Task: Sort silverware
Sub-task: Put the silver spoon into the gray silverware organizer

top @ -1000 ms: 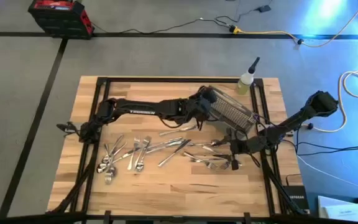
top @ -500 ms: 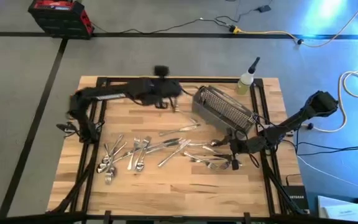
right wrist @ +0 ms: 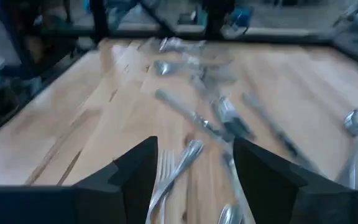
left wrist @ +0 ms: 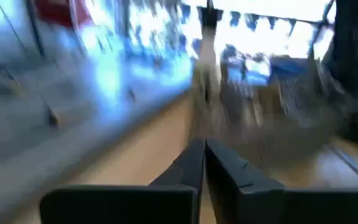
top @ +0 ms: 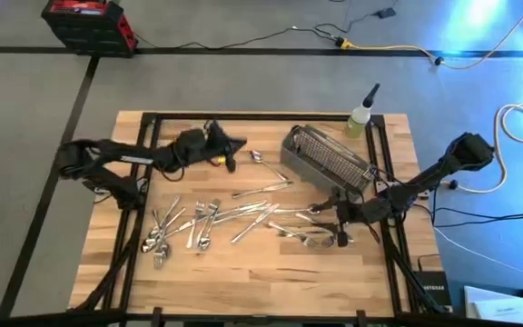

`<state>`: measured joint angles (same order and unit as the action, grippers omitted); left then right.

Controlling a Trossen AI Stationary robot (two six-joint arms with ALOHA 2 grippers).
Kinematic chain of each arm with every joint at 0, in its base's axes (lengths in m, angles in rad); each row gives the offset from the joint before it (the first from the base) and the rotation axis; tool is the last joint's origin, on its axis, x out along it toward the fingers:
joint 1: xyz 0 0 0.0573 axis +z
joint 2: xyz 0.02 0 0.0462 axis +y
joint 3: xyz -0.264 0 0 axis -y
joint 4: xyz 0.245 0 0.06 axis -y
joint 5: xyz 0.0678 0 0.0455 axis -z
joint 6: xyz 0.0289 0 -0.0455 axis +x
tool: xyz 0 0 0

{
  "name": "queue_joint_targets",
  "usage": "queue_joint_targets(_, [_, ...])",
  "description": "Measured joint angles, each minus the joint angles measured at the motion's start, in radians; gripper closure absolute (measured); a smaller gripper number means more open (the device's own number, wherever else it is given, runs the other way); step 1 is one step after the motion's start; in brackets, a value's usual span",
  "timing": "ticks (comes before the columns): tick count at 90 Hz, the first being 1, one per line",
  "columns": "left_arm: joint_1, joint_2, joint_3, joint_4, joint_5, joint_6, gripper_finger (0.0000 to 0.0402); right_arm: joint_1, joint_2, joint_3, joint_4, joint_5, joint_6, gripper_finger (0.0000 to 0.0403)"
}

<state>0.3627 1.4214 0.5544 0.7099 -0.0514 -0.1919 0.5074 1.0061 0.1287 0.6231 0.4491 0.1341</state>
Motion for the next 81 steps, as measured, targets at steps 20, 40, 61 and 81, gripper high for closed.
queue_joint_targets(20, [-0.083,0.009,-0.264,0.318,-0.016,-0.083,0.0401,-0.097,0.055,0.119,-0.079,0.063,0.042,0.021])
queue_joint_targets(40, [-0.135,0.007,-0.451,0.598,-0.137,-0.067,0.0401,-0.243,0.312,0.428,-0.28,-0.007,-0.042,0.021])
queue_joint_targets(61, [-0.177,0.007,-0.482,0.575,-0.173,-0.023,0.0401,-0.426,0.654,0.915,-0.78,-0.035,-0.094,0.021])
queue_joint_targets(81, [-0.215,0.007,-0.482,0.585,-0.208,0.048,0.0401,-0.575,0.96,1.262,-1.075,-0.075,-0.228,0.021])
